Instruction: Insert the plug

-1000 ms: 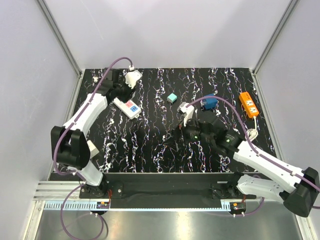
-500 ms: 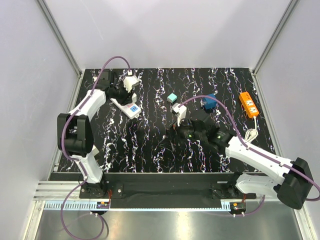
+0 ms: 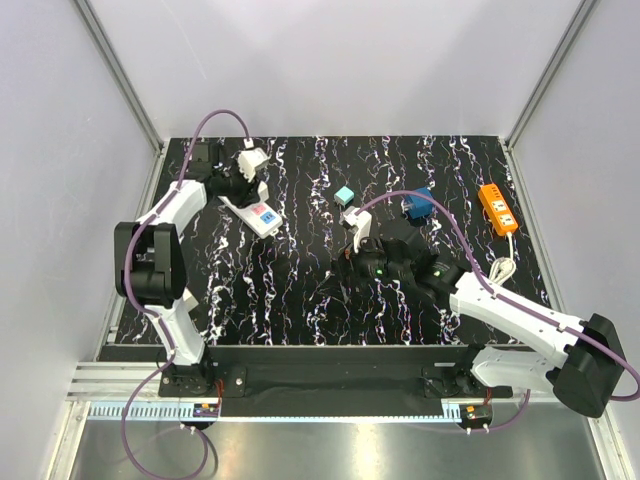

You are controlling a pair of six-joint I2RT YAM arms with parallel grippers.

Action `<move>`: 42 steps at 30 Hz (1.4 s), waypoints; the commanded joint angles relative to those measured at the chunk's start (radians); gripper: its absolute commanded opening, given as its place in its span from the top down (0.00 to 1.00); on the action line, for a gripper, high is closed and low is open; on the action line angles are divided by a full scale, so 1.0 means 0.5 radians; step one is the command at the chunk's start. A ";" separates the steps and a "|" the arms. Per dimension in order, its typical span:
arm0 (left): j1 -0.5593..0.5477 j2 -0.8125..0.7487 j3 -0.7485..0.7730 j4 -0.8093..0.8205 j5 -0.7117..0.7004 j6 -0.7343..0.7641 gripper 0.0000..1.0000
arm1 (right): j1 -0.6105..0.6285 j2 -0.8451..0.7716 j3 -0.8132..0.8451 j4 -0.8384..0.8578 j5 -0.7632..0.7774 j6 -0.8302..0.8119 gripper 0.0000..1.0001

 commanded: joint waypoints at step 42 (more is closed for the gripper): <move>0.067 0.031 -0.105 0.246 0.055 -0.131 1.00 | 0.012 -0.075 0.024 0.076 -0.019 -0.058 0.00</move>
